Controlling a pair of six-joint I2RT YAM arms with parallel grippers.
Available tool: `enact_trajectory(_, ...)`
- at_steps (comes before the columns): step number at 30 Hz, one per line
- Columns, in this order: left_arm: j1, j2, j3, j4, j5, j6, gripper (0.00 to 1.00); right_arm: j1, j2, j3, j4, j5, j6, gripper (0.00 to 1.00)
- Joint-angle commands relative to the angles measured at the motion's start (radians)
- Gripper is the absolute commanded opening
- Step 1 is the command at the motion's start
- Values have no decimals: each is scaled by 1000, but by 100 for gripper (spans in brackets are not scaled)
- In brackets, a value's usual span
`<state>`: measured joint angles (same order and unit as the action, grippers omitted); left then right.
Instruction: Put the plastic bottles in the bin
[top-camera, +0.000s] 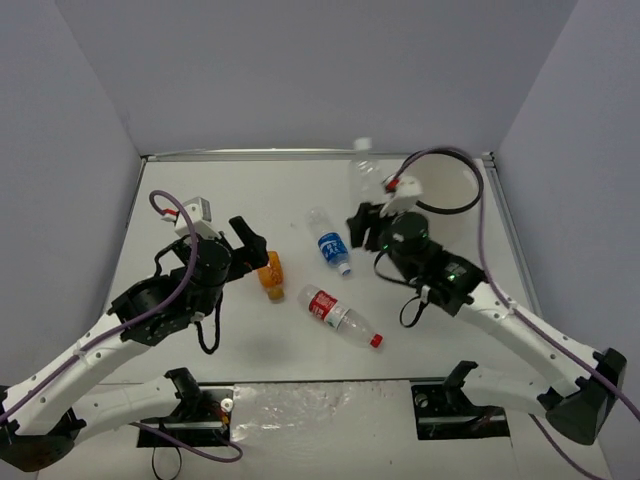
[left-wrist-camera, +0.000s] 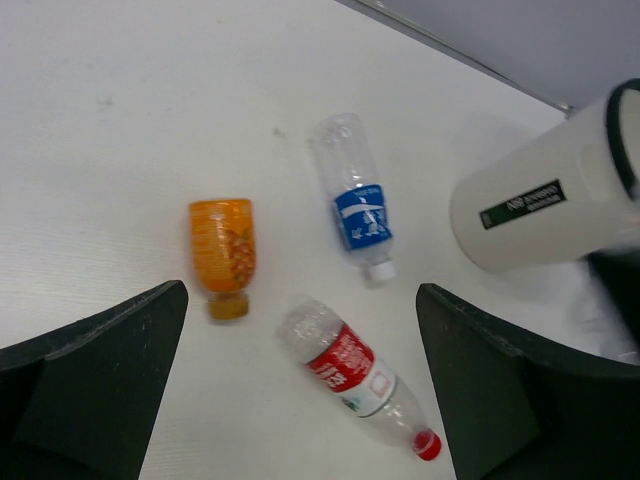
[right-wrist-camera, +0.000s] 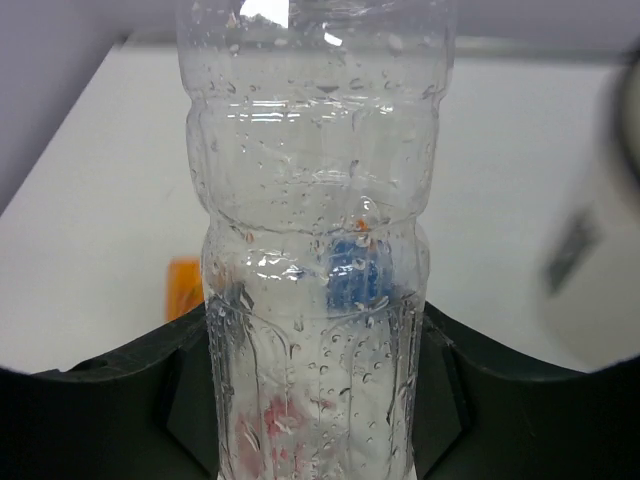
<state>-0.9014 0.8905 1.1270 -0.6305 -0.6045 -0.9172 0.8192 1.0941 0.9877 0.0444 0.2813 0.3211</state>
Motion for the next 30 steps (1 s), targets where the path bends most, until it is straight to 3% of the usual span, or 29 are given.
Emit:
enact_trajectory(1,13,-15,28,-146,-182,-5,97,-267,-47,251,-12,164,-132,33)
enact_trajectory(7,29,14,10,-178,-218,-20,97,-573,130,413,-23,-40,-187,33)
enact_trajectory(9,45,20,12,-199,-232,-34,97,-663,264,467,-23,-151,-201,35)
enact_trajectory(15,78,-1,-7,-202,-252,-30,97,-726,403,494,-34,-146,-199,41)
enact_trajectory(20,173,-7,-60,-157,-201,-1,97,-730,398,433,-32,-136,-180,55)
enact_trajectory(22,266,2,-74,-137,-98,27,97,-732,393,417,-34,-119,-180,67)
enact_trajectory(24,349,10,-82,-126,-6,54,97,-733,381,409,-34,-107,-177,87)
enact_trajectory(27,405,16,-87,-123,47,74,97,-730,350,402,-36,-90,-171,98)
enact_trajectory(30,417,16,-90,-118,75,82,97,-732,303,410,-41,-106,-176,100)
